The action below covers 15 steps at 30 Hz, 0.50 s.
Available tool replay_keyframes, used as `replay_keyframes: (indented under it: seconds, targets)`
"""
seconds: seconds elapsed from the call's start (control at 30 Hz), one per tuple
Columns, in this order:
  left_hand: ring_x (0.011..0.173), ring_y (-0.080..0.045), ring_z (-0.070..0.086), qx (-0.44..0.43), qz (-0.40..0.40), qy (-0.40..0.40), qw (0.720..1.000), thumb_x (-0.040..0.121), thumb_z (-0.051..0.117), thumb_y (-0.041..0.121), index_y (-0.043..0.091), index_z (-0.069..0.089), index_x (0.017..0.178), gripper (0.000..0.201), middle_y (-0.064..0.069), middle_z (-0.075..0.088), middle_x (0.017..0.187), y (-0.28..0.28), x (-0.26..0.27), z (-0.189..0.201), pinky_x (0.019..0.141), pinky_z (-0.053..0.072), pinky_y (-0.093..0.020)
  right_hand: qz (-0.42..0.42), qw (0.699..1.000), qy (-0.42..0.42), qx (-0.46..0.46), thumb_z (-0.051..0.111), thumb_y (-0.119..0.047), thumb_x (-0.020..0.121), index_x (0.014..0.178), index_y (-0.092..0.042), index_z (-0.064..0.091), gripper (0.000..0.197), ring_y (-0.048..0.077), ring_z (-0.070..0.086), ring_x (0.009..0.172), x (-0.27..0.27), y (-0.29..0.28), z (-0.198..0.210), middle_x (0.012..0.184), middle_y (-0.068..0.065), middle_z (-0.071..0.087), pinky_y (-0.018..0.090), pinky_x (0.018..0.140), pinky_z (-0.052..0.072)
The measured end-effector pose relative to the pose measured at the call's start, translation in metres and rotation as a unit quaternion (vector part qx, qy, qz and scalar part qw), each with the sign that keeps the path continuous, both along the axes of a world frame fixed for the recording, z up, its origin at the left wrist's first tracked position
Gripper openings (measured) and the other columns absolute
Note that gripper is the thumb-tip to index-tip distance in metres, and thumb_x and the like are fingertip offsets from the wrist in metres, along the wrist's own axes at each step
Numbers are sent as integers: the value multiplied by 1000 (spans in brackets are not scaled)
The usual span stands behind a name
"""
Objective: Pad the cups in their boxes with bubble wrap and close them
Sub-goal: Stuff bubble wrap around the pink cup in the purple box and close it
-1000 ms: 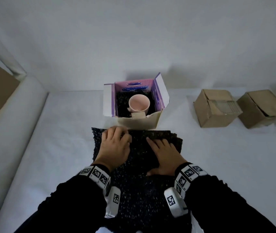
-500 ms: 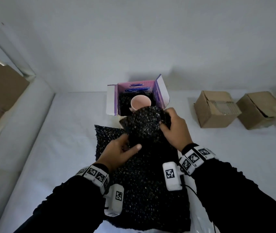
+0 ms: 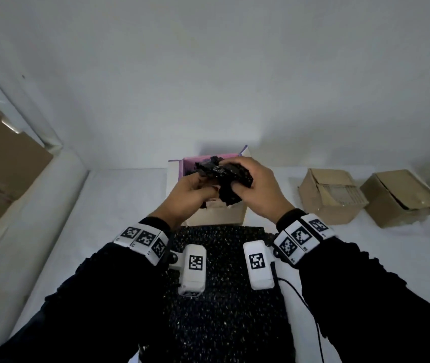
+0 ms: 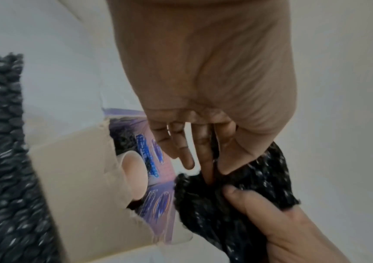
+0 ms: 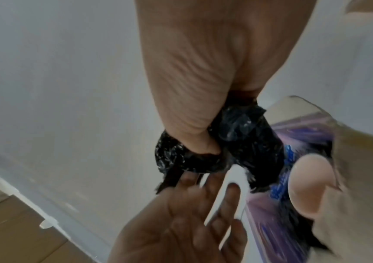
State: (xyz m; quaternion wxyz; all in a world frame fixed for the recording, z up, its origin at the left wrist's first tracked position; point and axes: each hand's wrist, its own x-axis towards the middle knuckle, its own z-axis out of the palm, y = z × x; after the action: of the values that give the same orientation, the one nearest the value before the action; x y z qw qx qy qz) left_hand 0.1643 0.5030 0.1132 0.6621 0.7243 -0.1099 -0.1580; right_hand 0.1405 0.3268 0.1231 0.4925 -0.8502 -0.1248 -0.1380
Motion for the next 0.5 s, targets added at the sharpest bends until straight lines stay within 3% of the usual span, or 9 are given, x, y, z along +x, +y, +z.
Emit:
replay_keyframes:
  seconds: [0.1,0.17,0.23,0.33,0.43,0.5]
  targets:
    - [83,-7,66,94,2,-63,994,88,56,-5,18,66,113,35,-1,71,105,7,17,-1,71,52,-20,-95,995,-8,30,57,6,79,113,-13,54,39,7,62,84,19,-12,8,96,-6,64,9,78,46]
    - [90,-11,65,188,-1,-132,973,87,54,-1,22,62,112,34,-1,70,108,14,28,-7,79,52,-24,-119,993,3,1,57,7,80,111,-12,54,36,15,61,82,31,-19,11,93,-1,64,16,72,46]
    - [85,-10,63,240,7,-170,956,89,51,2,20,54,124,39,0,67,109,19,37,-12,80,51,-23,-92,992,30,-78,57,8,79,104,-13,62,33,21,61,87,42,-21,10,94,4,65,21,74,43]
    - [81,1,64,206,-18,-180,962,96,54,17,29,41,139,47,11,62,108,21,45,-20,76,49,-13,-17,976,92,-195,59,4,77,93,-19,70,30,22,56,93,58,-13,-5,103,7,58,25,85,41]
    - [91,-6,66,247,-90,-208,942,90,61,41,34,50,126,38,12,63,107,18,55,-33,81,54,-28,54,941,160,-292,60,-6,81,94,-23,70,23,25,59,95,68,3,-22,101,4,55,32,86,46]
    - [91,-14,67,317,-124,-214,915,84,65,39,31,50,122,41,6,67,103,18,61,-45,82,54,-37,82,924,191,-322,62,-8,82,110,-21,64,31,25,61,96,68,11,-30,99,2,60,33,81,47]
